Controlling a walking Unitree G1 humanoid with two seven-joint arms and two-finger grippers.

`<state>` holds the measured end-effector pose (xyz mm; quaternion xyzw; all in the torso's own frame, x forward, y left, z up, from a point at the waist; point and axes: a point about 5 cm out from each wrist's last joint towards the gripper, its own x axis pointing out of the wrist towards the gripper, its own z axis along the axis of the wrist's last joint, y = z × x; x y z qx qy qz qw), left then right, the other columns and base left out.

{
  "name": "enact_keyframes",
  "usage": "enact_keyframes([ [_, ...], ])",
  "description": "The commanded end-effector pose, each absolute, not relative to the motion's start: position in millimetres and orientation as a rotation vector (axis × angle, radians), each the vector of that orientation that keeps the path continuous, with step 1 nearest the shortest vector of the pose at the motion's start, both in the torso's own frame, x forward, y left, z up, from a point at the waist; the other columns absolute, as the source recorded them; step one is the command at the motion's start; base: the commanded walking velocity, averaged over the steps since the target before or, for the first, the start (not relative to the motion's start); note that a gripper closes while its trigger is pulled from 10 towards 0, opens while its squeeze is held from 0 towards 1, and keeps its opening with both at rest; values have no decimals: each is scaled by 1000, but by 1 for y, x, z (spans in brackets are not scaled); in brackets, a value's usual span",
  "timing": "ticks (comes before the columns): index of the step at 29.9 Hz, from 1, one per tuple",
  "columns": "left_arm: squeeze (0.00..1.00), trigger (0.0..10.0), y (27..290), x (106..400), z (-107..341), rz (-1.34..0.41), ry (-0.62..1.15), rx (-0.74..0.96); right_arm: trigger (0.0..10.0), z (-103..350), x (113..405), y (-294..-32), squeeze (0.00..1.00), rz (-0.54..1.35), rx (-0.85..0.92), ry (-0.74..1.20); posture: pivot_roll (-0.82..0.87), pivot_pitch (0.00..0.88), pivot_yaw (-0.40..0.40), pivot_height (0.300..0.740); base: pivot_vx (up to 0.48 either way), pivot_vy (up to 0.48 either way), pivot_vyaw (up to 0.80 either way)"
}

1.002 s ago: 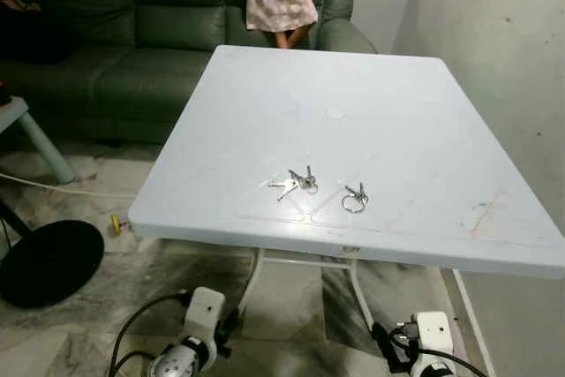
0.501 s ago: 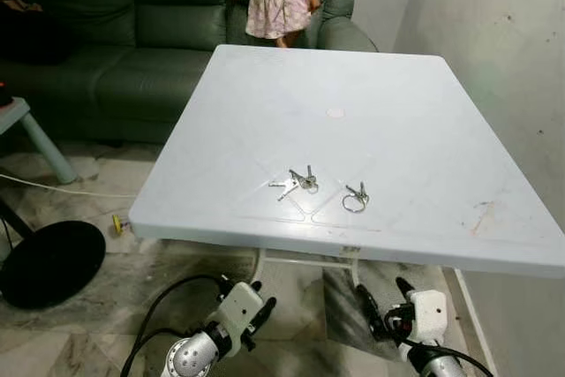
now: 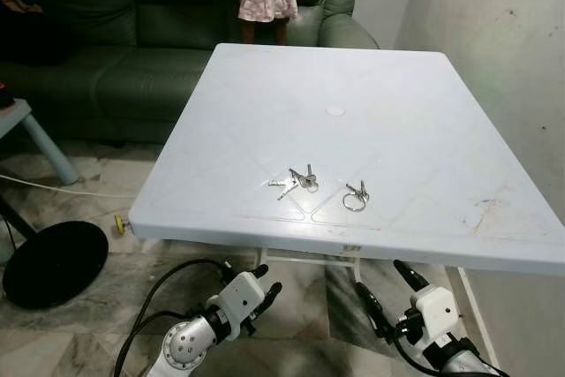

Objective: Hang keys on a hook

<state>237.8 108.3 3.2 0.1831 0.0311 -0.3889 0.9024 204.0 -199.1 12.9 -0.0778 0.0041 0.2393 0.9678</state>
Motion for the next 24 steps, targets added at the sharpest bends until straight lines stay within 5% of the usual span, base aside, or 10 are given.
enact_keyframes([
  [1,0,10000,104,237,9,-841,16,395,10000,22,210,-198,0,488,-161,-37,75,0,-9,736,0,0,0],
  [13,0,10000,101,243,20,-818,-36,400,10000,38,230,-184,0,451,-91,-101,91,0,-14,736,0,0,0],
  [24,0,10000,115,275,57,-578,-116,211,10000,55,246,-185,0,383,-27,-139,104,0,-25,736,0,0,0],
])
